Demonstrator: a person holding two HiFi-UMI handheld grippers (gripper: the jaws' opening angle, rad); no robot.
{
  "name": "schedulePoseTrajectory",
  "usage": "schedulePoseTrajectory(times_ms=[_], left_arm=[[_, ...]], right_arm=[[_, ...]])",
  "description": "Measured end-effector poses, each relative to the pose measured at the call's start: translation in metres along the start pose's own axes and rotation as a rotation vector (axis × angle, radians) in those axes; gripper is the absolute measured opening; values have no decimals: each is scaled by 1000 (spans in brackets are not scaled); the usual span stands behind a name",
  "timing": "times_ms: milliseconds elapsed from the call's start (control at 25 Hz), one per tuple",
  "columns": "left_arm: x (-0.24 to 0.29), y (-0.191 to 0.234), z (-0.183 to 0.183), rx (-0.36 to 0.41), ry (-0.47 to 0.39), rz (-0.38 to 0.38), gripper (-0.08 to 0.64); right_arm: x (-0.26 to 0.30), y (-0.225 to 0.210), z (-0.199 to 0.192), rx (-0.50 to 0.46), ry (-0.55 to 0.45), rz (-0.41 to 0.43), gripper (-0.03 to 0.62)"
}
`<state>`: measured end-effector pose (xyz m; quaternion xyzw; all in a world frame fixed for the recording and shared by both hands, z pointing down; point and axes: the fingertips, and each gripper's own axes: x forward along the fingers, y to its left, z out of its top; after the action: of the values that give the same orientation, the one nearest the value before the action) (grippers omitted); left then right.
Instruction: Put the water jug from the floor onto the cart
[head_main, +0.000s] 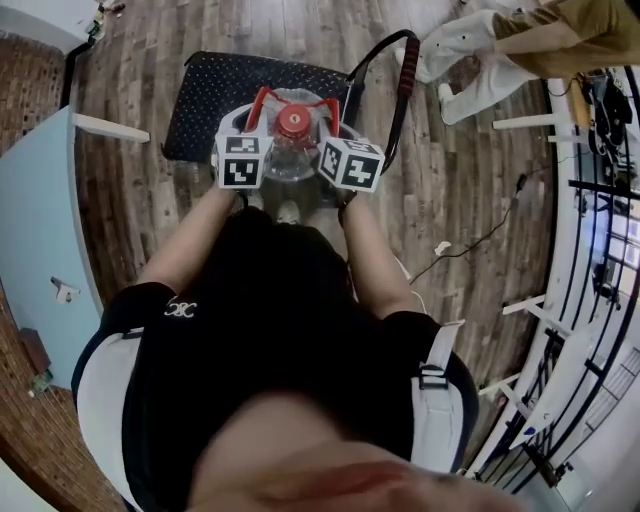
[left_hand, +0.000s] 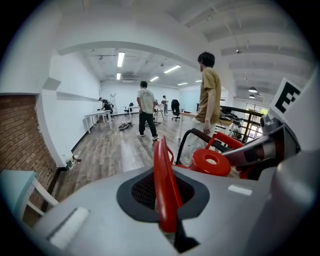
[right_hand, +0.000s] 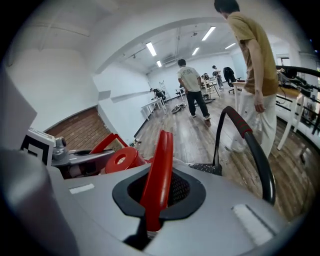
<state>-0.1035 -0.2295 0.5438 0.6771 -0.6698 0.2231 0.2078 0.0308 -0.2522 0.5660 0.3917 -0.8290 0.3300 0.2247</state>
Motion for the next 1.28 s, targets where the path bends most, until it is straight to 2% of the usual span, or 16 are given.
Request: schedulePoseTrajectory(times_ms=[160,360,640,1040,1280], left_arm=[[29,2,1,13,18,-28,8],[73,1,-3,13,68,-101,8],[150,6,4,50,106,-169,8],[268,20,1,88,89,-206,5],[338,19,-23,131,80,-210,3]], right_arm=[[20,-18,3,19,46,-26,25],[47,-38,8,44,86,-72,25],[96,-73,26,102,9,-165,20],[185,-128,54,10,-20,-280,18],[241,-166,44,-93,-32,-301,23]])
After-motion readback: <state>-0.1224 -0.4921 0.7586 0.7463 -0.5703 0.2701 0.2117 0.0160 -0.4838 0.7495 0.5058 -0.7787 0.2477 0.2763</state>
